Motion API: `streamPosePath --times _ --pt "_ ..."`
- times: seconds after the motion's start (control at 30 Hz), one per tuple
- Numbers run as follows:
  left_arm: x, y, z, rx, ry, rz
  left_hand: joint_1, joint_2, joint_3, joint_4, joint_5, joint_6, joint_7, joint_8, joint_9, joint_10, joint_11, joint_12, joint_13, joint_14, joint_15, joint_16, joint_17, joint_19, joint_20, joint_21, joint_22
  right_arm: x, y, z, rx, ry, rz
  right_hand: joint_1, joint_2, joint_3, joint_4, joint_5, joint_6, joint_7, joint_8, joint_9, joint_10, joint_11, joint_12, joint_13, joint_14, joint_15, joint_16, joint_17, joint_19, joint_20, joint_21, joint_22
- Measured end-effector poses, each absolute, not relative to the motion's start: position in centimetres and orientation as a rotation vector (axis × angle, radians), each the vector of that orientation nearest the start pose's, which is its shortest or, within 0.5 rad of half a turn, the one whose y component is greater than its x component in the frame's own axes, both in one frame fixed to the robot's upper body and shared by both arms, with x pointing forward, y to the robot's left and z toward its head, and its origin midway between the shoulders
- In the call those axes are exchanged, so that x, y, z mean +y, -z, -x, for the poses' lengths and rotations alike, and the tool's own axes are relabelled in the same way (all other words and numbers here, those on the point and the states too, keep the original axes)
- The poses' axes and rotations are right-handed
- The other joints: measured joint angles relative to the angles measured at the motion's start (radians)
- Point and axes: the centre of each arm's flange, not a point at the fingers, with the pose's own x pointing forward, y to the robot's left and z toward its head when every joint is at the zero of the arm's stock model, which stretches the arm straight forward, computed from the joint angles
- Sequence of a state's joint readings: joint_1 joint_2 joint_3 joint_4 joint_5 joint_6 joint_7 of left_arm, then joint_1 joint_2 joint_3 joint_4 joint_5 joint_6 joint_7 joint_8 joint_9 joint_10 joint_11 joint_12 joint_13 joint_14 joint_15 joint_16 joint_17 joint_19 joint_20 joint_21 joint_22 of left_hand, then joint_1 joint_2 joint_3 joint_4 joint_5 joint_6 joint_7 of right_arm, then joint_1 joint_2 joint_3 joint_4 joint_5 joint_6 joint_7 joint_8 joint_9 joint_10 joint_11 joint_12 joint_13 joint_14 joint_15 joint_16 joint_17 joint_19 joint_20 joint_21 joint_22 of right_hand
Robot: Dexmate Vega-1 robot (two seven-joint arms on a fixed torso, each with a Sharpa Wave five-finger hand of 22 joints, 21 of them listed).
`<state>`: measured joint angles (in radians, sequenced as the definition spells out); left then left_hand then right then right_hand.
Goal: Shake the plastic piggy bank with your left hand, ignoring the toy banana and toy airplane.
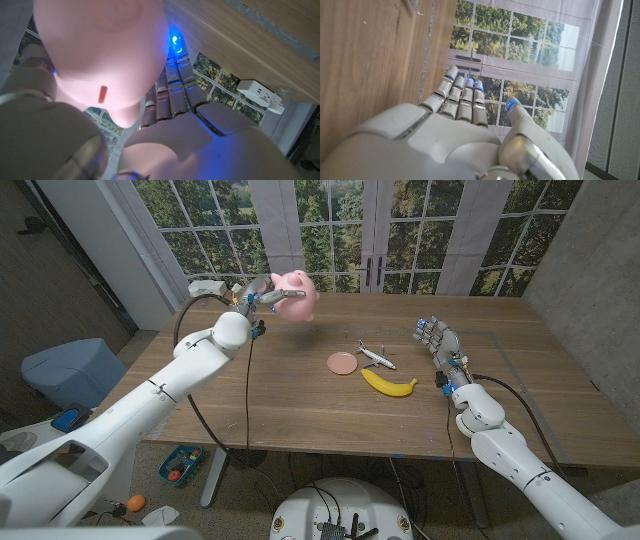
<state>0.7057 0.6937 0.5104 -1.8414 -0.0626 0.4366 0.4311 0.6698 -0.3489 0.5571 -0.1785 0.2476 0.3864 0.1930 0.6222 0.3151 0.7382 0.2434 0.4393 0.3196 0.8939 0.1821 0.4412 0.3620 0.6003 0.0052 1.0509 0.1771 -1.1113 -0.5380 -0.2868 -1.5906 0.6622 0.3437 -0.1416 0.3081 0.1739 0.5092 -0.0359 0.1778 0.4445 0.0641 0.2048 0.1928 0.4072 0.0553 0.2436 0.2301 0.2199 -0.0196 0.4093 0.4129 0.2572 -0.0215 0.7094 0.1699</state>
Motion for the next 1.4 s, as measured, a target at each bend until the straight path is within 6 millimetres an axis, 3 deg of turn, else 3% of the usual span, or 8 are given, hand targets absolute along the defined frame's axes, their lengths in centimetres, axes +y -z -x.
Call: streamPosePath --times 0.4,0.8,1.1,1.23,1.27,1.4 --pt "24.0 -9.6 -58.1 -0.656 -0.458 -0.643 0.0 0.0 0.0 0.0 0.0 0.0 0.0 0.0 0.0 0.006 0.001 -0.007 0.0 0.006 0.0 0.0 0.0 0.0 0.0 0.001 0.0 -28.8 6.7 -58.8 -0.64 -0.122 -0.159 0.0 0.0 0.0 0.0 0.0 0.0 0.0 0.0 0.0 0.0 0.0 0.0 0.0 0.0 0.0 0.0 0.0 0.0 0.0 -0.009 0.0" --pt "23.9 -9.6 -57.9 -0.657 -0.501 -0.629 0.0 0.0 0.0 0.0 0.0 0.0 0.0 0.0 0.0 0.007 0.0 -0.013 0.001 0.007 0.0 0.0 0.0 0.0 0.0 0.001 0.0 -28.7 6.6 -58.9 -0.639 -0.12 -0.158 0.0 0.0 0.0 0.0 0.0 0.0 0.0 0.0 0.0 0.0 0.0 0.0 0.0 0.0 0.0 0.0 0.0 0.0 0.0 -0.009 0.0" --pt "23.9 -9.5 -58.3 -0.645 -0.456 -0.634 0.0 0.0 0.0 0.0 0.0 0.0 0.0 0.0 0.0 0.007 0.0 -0.015 0.001 0.007 0.0 -0.004 0.0 -0.002 0.002 0.001 0.0 -28.7 6.5 -59.0 -0.64 -0.12 -0.158 0.0 0.0 0.0 0.0 0.0 0.0 0.0 0.0 0.0 0.0 0.0 0.0 0.0 0.0 0.0 0.0 0.0 0.0 0.0 -0.009 0.0" --pt "23.0 -9.5 -58.4 -0.654 -0.377 -0.62 0.0 0.0 0.0 0.0 0.0 0.0 0.0 0.0 0.0 0.007 0.0 -0.015 0.002 0.007 0.0 -0.005 0.001 -0.002 0.002 0.001 0.0 -28.7 6.5 -59.0 -0.64 -0.12 -0.158 0.0 0.0 0.0 0.0 0.0 0.0 0.0 0.0 0.0 0.0 0.0 0.0 0.0 0.0 0.0 0.0 0.0 0.0 0.0 -0.009 0.0" --pt "24.1 -9.9 -58.5 -0.654 -0.387 -0.639 0.0 0.0 0.0 0.0 0.0 0.0 0.0 0.0 0.0 0.007 0.0 -0.015 0.002 0.007 0.0 -0.005 0.001 -0.002 0.002 0.001 0.0 -28.7 6.5 -59.0 -0.639 -0.119 -0.157 0.0 0.0 0.0 0.0 0.0 0.0 0.0 0.0 0.0 0.0 0.0 0.0 0.0 0.0 0.0 0.0 0.0 0.0 0.0 -0.013 0.0" --pt "24.0 -10.1 -58.9 -0.664 -0.288 -0.634 0.0 0.0 0.0 0.0 0.0 0.0 0.0 0.0 0.0 0.007 0.0 -0.019 0.008 0.007 0.0 -0.008 0.001 -0.002 0.002 0.001 0.0 -28.8 6.7 -59.0 -0.637 -0.118 -0.158 0.0 0.0 0.0 0.0 0.0 0.0 0.0 0.0 0.0 0.0 0.0 0.0 0.0 0.0 0.0 0.0 0.0 0.0 0.0 -0.014 0.0"
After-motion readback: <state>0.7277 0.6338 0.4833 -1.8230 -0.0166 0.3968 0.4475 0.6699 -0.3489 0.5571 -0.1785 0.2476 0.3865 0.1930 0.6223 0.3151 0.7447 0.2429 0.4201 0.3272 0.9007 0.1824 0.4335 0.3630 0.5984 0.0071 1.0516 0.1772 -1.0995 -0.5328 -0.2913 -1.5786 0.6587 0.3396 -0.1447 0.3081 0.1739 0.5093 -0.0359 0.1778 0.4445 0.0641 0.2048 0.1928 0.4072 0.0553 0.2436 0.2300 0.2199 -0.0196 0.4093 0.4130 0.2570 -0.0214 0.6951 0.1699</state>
